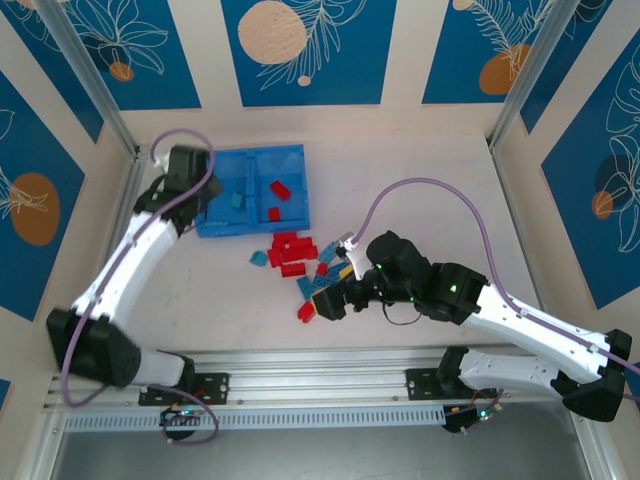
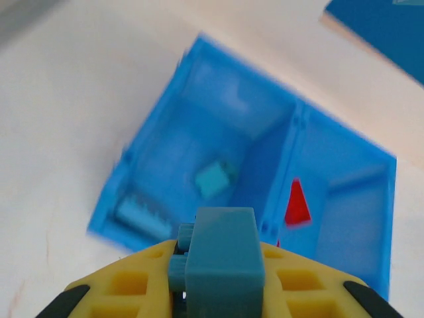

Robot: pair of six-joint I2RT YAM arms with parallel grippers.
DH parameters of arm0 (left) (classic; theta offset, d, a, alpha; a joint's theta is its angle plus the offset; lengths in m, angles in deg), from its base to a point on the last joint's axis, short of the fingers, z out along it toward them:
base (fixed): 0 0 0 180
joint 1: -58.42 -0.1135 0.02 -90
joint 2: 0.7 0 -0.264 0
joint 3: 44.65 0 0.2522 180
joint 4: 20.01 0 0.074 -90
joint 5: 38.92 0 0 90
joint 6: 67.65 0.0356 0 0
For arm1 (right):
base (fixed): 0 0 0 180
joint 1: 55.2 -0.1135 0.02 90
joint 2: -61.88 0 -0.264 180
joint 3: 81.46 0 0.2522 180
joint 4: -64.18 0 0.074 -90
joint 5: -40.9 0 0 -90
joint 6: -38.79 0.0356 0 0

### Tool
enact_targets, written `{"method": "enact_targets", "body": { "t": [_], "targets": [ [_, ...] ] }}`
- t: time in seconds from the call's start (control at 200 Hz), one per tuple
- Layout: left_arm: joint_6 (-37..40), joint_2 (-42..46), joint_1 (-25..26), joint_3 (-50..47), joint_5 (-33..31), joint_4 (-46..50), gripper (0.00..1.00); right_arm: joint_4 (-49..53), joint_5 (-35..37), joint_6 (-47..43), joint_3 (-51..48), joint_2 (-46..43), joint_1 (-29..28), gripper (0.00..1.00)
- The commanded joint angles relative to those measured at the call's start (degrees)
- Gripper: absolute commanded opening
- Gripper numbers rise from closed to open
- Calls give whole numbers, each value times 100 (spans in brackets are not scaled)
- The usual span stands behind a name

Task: Sort the legos into containers by color

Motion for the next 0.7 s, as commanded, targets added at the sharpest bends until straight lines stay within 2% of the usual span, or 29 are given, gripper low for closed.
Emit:
{"method": "enact_targets", "body": {
  "t": [0.0, 0.16, 0.275, 0.32, 0.425, 0.515, 0.695],
  "targets": [
    [956, -1385, -71, 1045, -878, 745, 12, 38, 163, 211, 181, -54, -53, 99],
    [1272, -3040, -223, 2562, -607, 1176, 16, 371, 328, 413, 200, -314, -122, 99],
    [1181, -3655, -383, 2943, -350, 1225, 22, 578, 371, 580, 168, -605, -186, 99],
    [1152, -3767, -430, 2948, -269, 1172, 27, 649, 372, 623, 168, -703, -214, 99],
    [1152, -3803, -472, 2898, 37, 1073, 33, 740, 437, 674, 134, -872, -248, 99],
    [1074, -3549, -468, 2655, 275, 858, 43, 710, 548, 665, 102, -910, -248, 99],
    [924, -2658, -467, 2191, 481, 741, 45, 450, 728, 616, 115, -804, -248, 99]
  ]
}}
